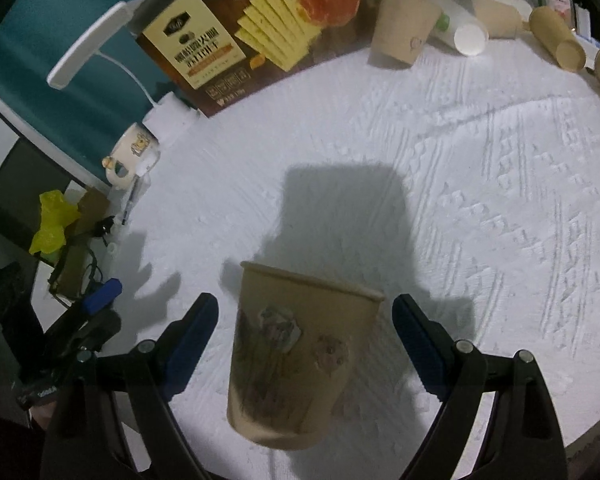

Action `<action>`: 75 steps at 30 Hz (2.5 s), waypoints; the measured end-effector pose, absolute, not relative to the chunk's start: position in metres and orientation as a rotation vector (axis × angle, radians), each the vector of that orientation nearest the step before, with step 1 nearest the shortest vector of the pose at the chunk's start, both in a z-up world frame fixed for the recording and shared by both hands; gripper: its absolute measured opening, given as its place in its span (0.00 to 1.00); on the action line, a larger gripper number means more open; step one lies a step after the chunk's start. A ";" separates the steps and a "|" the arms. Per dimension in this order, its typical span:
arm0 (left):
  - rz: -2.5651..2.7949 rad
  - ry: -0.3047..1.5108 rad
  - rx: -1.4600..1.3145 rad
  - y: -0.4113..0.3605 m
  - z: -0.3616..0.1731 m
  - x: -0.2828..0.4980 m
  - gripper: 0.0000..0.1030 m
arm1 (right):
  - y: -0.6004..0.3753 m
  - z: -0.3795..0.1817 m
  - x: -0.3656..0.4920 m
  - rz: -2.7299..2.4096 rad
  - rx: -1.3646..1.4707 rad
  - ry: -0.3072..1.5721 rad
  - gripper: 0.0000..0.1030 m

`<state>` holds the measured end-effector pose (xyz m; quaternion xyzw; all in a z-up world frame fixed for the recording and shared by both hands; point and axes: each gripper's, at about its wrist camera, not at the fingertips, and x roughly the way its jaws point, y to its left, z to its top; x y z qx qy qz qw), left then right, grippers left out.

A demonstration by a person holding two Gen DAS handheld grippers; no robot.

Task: Flip cup upright
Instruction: 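Bring the cup to the right gripper while the left gripper releases it, then hold the cup in the right gripper and rotate it open end up, then lower the upright cup onto the tablecloth and open the right gripper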

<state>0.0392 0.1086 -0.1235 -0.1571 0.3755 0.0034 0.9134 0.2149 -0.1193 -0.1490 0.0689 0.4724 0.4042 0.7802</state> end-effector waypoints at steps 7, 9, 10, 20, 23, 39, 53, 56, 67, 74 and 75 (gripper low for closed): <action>-0.006 0.786 -0.352 0.114 -0.130 0.032 0.79 | -0.107 -0.155 0.223 0.894 0.116 1.083 0.77; -0.008 0.793 -0.356 0.115 -0.133 0.031 0.79 | -0.103 -0.155 0.224 0.900 0.098 1.094 0.69; -0.010 0.795 -0.360 0.116 -0.134 0.030 0.79 | -0.102 -0.154 0.224 0.909 0.098 1.097 0.68; 0.001 0.790 -0.381 0.125 -0.135 0.028 0.79 | -0.098 -0.120 0.212 0.825 0.014 0.822 0.66; 0.001 0.791 -0.386 0.126 -0.135 0.028 0.79 | -0.095 -0.120 0.198 0.738 -0.042 0.645 0.66; 0.001 0.809 -0.380 0.123 -0.139 0.027 0.79 | -0.112 -0.144 0.143 0.596 -0.139 0.457 0.65; -0.036 0.819 -0.328 0.092 -0.136 0.018 0.79 | -0.138 -0.160 0.113 0.597 -0.118 0.475 0.65; -0.035 0.825 -0.312 0.085 -0.137 0.015 0.79 | -0.141 -0.164 0.106 0.585 -0.125 0.483 0.65; -0.059 0.842 -0.260 0.054 -0.137 0.002 0.79 | -0.169 -0.178 0.076 0.572 -0.095 0.514 0.65; -0.067 0.828 -0.210 0.029 -0.134 -0.005 0.79 | -0.197 -0.183 0.063 0.535 -0.054 0.535 0.65; -0.070 0.820 -0.205 0.025 -0.133 -0.007 0.79 | -0.202 -0.183 0.062 0.530 -0.044 0.540 0.65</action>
